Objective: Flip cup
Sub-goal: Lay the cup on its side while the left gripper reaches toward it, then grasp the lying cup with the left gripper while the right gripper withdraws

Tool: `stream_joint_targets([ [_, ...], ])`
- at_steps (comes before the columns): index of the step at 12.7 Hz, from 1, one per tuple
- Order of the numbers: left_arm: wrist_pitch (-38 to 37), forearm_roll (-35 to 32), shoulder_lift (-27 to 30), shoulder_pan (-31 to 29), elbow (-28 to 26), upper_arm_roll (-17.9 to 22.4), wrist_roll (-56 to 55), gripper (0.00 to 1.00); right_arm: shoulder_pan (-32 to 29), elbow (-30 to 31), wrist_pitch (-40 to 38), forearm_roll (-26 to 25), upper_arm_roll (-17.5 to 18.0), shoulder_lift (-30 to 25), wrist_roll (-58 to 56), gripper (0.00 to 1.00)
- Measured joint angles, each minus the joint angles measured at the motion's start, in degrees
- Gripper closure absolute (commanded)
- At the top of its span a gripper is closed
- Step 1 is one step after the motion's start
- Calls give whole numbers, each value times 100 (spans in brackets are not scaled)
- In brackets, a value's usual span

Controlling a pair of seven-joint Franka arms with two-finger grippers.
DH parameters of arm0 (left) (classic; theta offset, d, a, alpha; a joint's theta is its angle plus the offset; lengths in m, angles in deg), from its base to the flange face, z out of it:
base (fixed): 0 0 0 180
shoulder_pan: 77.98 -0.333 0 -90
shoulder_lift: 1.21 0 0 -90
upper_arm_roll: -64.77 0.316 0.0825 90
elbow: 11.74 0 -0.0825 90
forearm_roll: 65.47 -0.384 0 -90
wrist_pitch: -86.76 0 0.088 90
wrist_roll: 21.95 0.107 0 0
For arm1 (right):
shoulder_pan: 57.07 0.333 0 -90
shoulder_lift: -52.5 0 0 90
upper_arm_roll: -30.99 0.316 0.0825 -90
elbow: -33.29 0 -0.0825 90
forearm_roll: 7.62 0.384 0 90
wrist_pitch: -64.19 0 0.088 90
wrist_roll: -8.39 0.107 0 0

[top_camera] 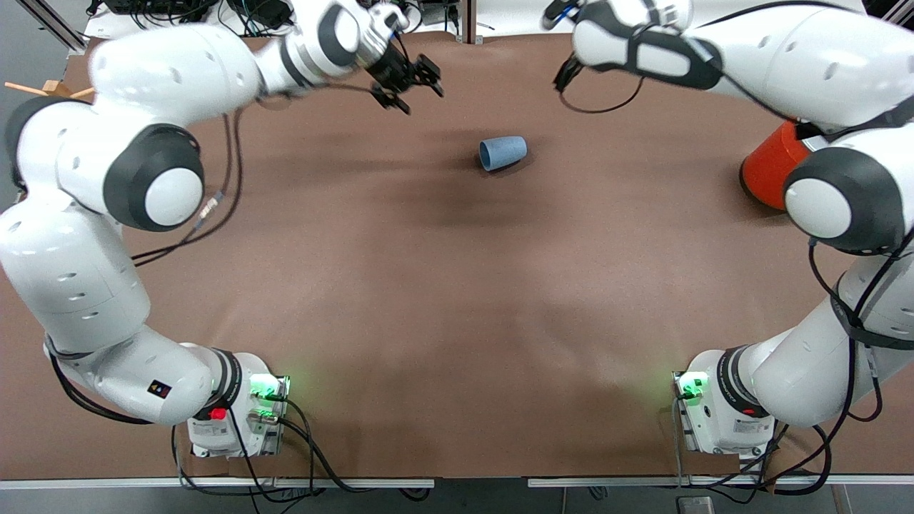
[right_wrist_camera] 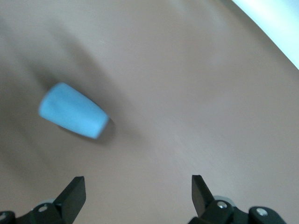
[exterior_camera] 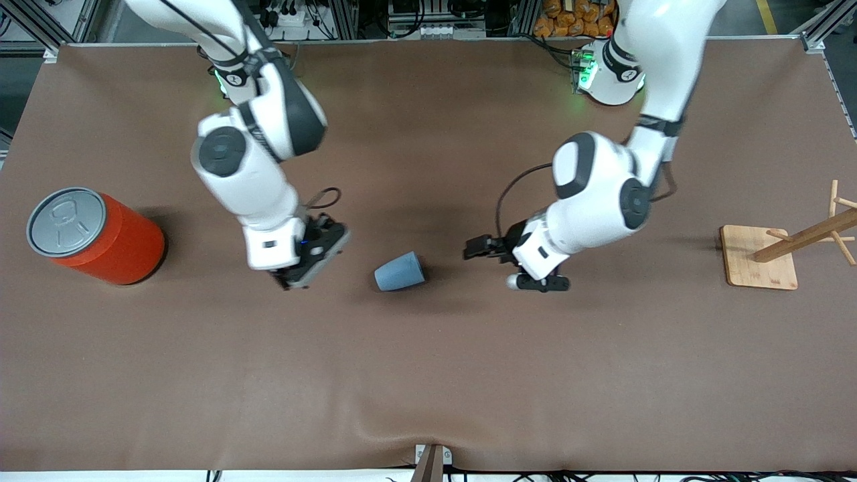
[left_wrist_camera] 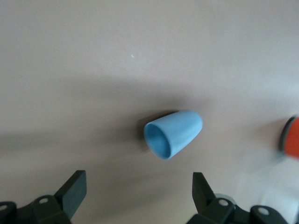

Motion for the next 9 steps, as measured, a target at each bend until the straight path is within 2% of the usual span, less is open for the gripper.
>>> stream_joint_targets([
  [2, 858, 879, -252, 460, -204, -40, -2, 0, -631, -15, -592, 0, -40, -345, -5, 0],
  [4, 1278, 1291, -431, 696, -225, -41, -11, 0, -1102, -23, -1130, 0, -51, -722, -14, 0],
  [5, 1374, 1505, -490, 732, -223, -40, -13, 0, -1273, -24, -1358, 0, -58, -898, -12, 0],
  [7, 1394, 2051, -560, 750, -222, -41, 25, 7, -1559, -23, -1792, 0, -129, -1210, 2, 0],
  [9, 1395, 2595, -621, 843, -217, -44, 118, 10, -1835, -22, -2145, 0, -181, -1410, 99, 0],
])
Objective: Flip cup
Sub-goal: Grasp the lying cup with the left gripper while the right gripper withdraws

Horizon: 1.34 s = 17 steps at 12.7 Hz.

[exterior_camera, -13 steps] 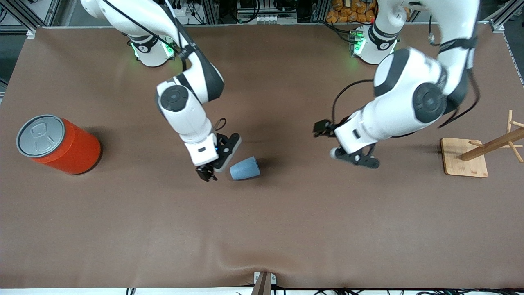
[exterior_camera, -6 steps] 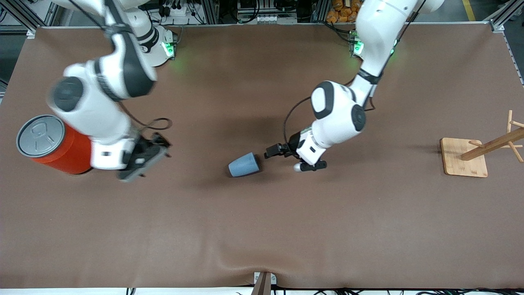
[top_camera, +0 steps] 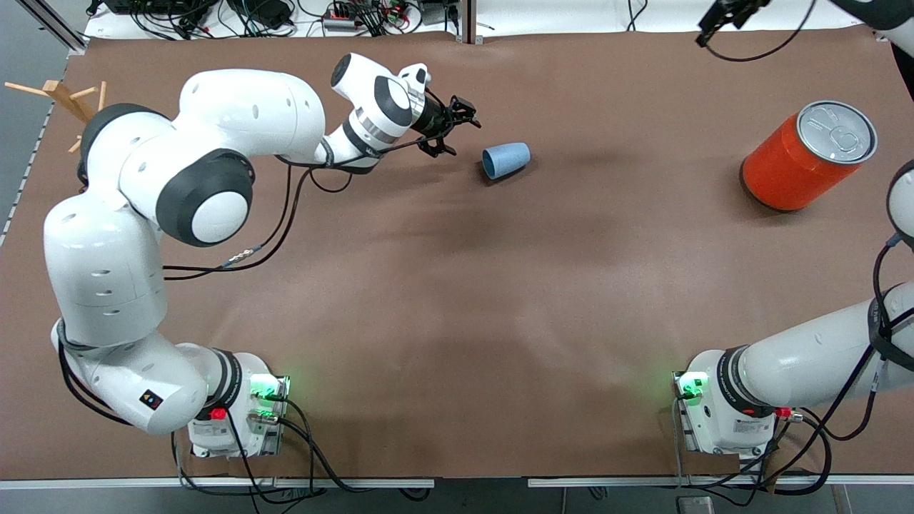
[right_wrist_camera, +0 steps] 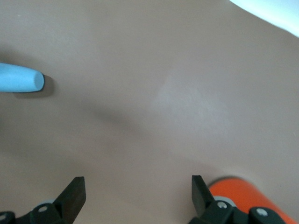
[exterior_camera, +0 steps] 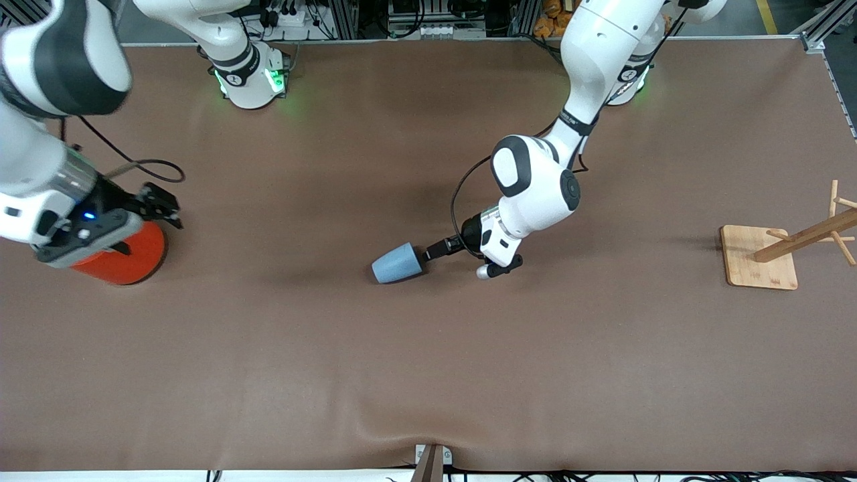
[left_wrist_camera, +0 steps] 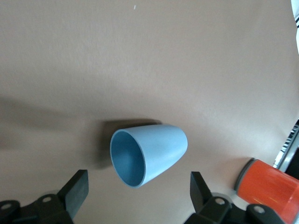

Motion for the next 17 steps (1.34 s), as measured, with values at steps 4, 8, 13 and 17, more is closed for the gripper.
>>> stream_joint_targets([
  [4, 372, 1317, -317, 405, 81, -2, 751, 11, -230, -418, -1327, -5, -6, -114, 1311, 0],
  [8, 420, 2042, -584, 453, 275, 13, 1332, 21, -315, -677, -1725, -99, -21, -243, 1857, 0],
  [13, 419, 2532, -831, 549, 605, 3, 1379, 73, -930, -678, -1774, -234, -100, -288, 1623, 0],
  [17, 419, 2710, -945, 605, 863, 2, 1473, 100, -910, -688, -1776, -227, -14, -287, 1950, 0],
])
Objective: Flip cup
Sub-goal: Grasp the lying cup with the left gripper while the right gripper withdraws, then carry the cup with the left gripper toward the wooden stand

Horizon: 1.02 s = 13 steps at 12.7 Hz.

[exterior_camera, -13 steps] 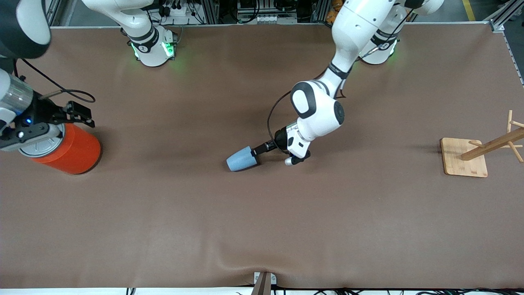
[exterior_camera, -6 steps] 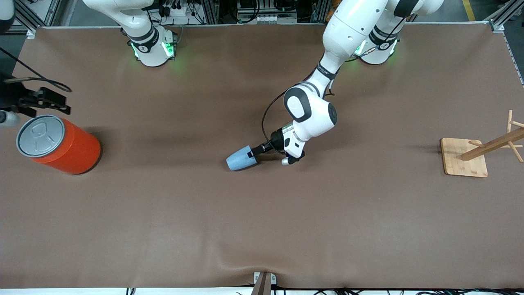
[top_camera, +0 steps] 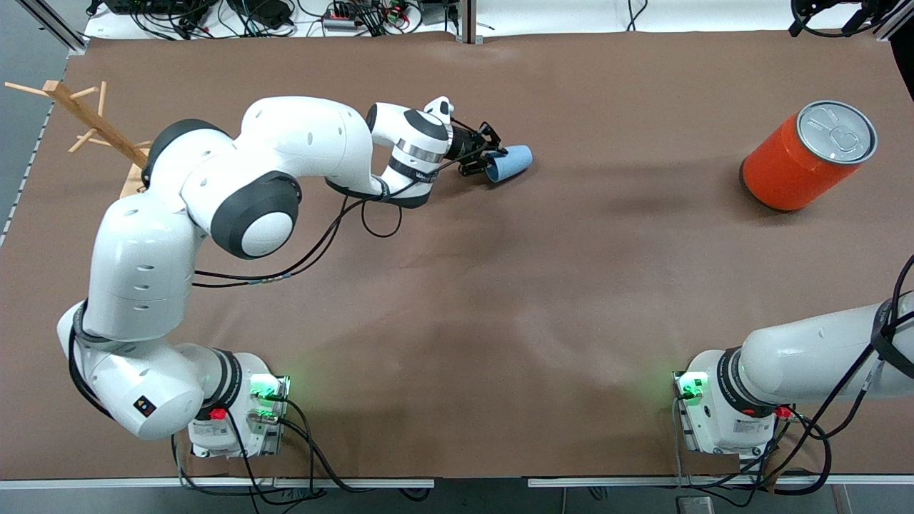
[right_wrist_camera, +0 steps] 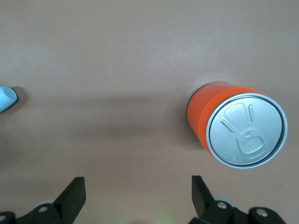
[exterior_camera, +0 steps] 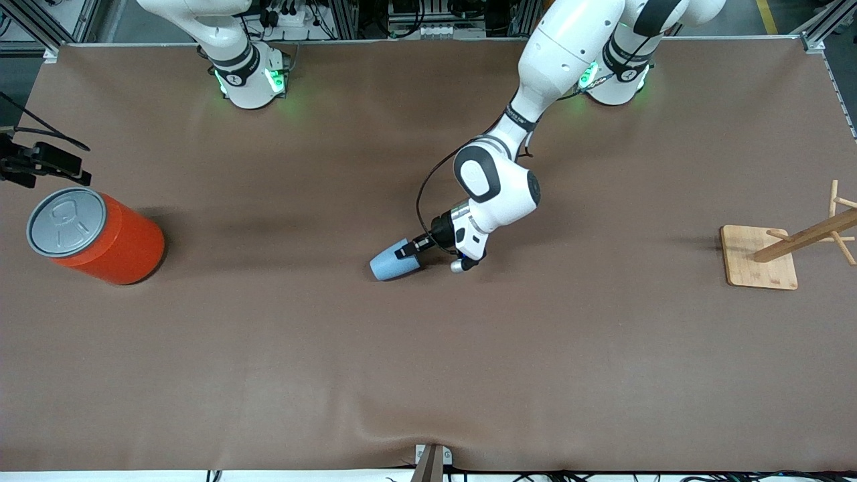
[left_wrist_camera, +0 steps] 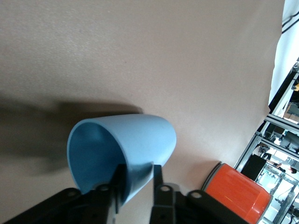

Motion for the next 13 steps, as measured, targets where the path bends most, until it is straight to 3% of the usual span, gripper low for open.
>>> stream_joint_targets([
  [4, 5, -29, 92, -92, 208, 102, 14, 100, 106, -102, 0, 0, 26, 0, 281, 0],
  [9, 19, -65, 592, -461, 197, 143, -233, 100, 176, -151, 0, 0, 25, 0, 281, 0],
  [13, 22, -1171, 801, -1023, 70, 159, -944, 100, 250, -151, -27, 0, 25, 27, 281, 0],
])
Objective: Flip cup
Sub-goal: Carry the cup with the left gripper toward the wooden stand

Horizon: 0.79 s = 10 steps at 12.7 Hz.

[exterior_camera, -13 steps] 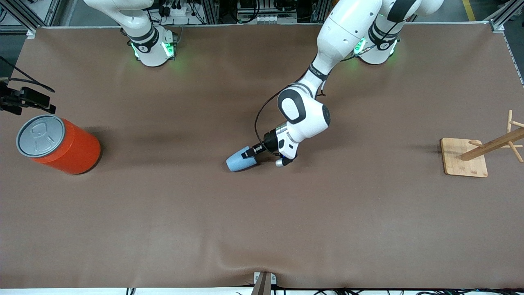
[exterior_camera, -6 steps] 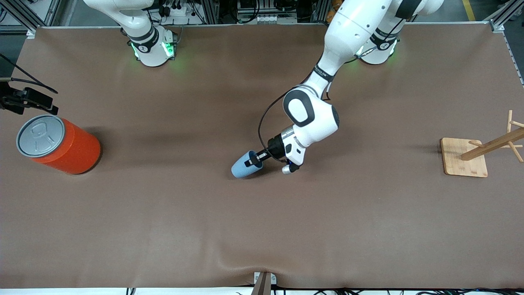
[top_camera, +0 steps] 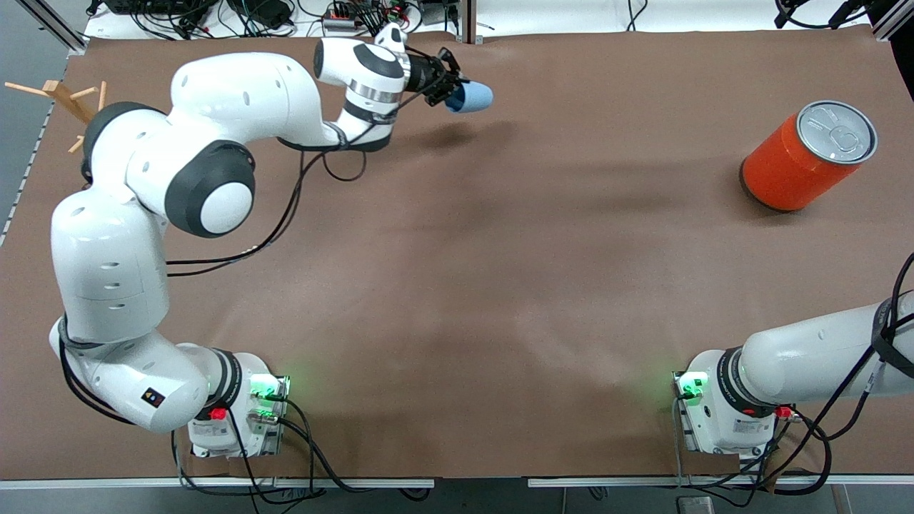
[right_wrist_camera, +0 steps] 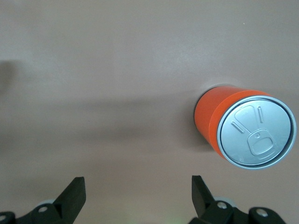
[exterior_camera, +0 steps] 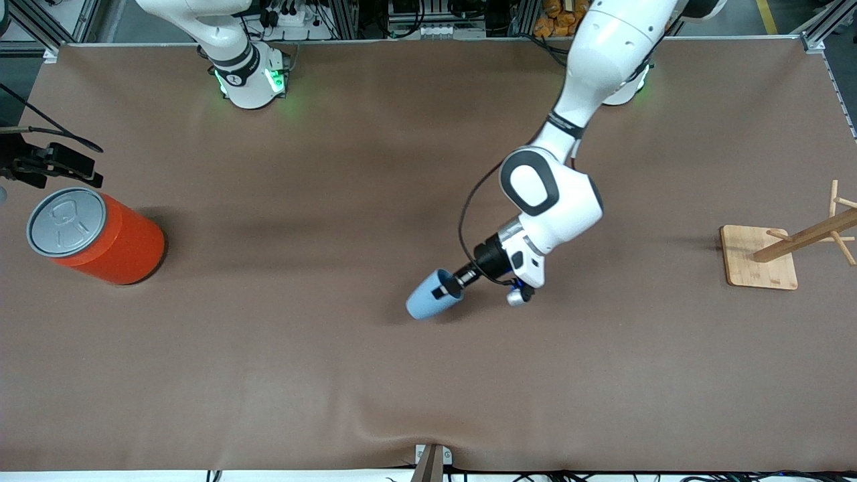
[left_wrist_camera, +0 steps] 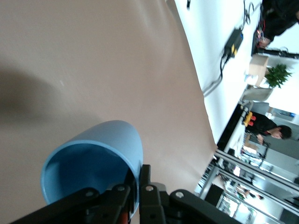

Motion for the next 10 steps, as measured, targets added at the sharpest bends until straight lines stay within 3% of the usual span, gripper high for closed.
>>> stream_joint_targets([
  [5, -16, -808, 326, -534, -398, 10, -150, 100, -41, 0, -4, 59, -37, 58, -413, 0],
  [10, -849, -3269, 634, -1210, -562, 13, -1060, 100, -45, 0, 2, 111, -43, 169, -510, 0],
])
